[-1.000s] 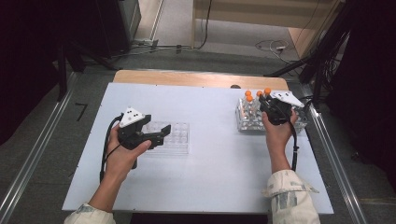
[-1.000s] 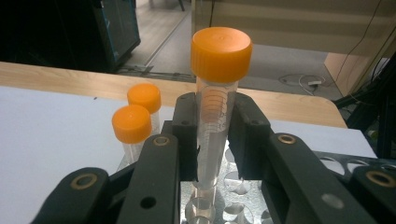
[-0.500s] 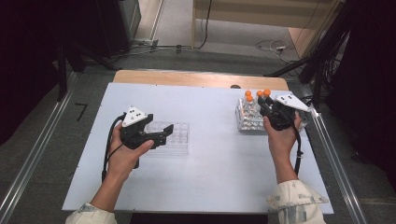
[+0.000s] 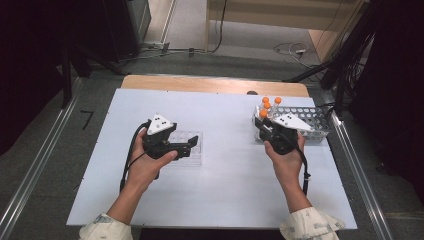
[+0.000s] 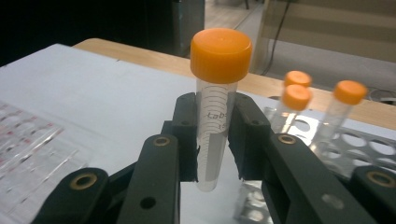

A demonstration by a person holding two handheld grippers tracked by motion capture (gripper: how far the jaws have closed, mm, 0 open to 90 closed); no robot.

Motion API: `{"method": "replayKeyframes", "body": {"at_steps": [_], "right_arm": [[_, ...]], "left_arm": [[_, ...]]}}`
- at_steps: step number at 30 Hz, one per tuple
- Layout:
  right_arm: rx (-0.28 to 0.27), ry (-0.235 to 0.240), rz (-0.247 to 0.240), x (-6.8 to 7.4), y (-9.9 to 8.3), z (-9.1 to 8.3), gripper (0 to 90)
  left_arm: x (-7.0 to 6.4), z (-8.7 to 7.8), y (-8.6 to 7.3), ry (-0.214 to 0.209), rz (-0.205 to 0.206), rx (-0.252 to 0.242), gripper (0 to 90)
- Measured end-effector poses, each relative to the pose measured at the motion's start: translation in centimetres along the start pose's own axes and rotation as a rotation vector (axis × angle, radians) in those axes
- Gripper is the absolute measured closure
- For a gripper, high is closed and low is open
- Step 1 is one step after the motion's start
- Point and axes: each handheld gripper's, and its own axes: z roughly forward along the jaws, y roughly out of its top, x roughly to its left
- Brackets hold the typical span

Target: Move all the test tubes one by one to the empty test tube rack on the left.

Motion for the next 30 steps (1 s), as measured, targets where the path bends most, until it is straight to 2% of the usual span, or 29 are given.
{"method": "replayKeyframes", "body": {"at_steps": [8, 22, 30], "right_arm": [[0.023, 0.051, -0.016, 1.7, -0.6, 0.6, 70.6], [0.061, 0.125, -0.045, 4.0, -1.5, 1.5, 71.5], [0.072, 0.169, -0.067, 5.4, -1.9, 2.0, 71.6]], "left_arm": [[-1.3, 1.2, 1.0, -0.033, 0.028, -0.011, 16.7], [-2.6, 2.7, 1.8, -0.060, 0.028, -0.013, 17.1], [-4.3, 4.0, 2.4, -0.083, 0.052, -0.011, 18.7]]}}
